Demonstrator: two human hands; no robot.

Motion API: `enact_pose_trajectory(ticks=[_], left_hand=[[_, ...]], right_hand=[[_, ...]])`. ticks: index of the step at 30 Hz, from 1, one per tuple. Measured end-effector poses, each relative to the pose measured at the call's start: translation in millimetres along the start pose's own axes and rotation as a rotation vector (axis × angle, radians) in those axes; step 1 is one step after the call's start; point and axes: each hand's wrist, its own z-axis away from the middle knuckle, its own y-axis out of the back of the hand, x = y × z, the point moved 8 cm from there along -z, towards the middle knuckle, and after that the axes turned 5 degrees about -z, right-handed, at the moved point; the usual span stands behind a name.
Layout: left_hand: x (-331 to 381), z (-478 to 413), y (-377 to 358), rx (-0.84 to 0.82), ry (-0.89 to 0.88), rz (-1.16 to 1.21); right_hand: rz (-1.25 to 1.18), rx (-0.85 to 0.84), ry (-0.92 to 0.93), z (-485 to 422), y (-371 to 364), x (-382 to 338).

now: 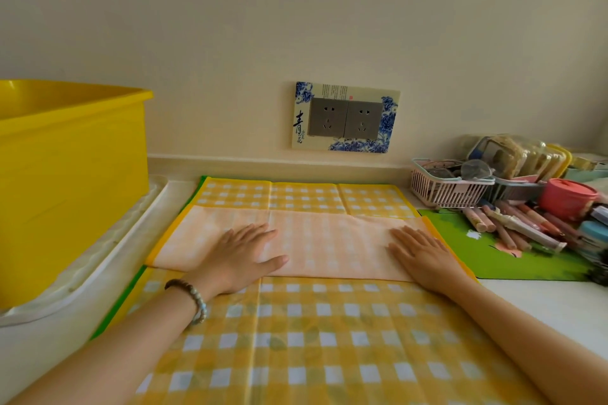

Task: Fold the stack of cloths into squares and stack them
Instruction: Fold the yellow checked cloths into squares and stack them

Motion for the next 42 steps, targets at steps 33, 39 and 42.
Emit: enact_pose_trajectory(ticks=[33,39,42], left_hand=[[-63.7,27.0,13.0,-0.177,0.156,-0.022],[-17.9,-30.0,43.8,-0.01,0.046,0.028],[4.0,-64.8,34.2,-0.024,-0.018,0.023]], right_hand=[[-0.069,-0.063,0.271,21.0,-25.7,-114.3],[-0.094,-0.063,0.26,21.2,-23.9,-115.1],[-0.104,-0.036,0.264,23.0,-20.3,-115.7]])
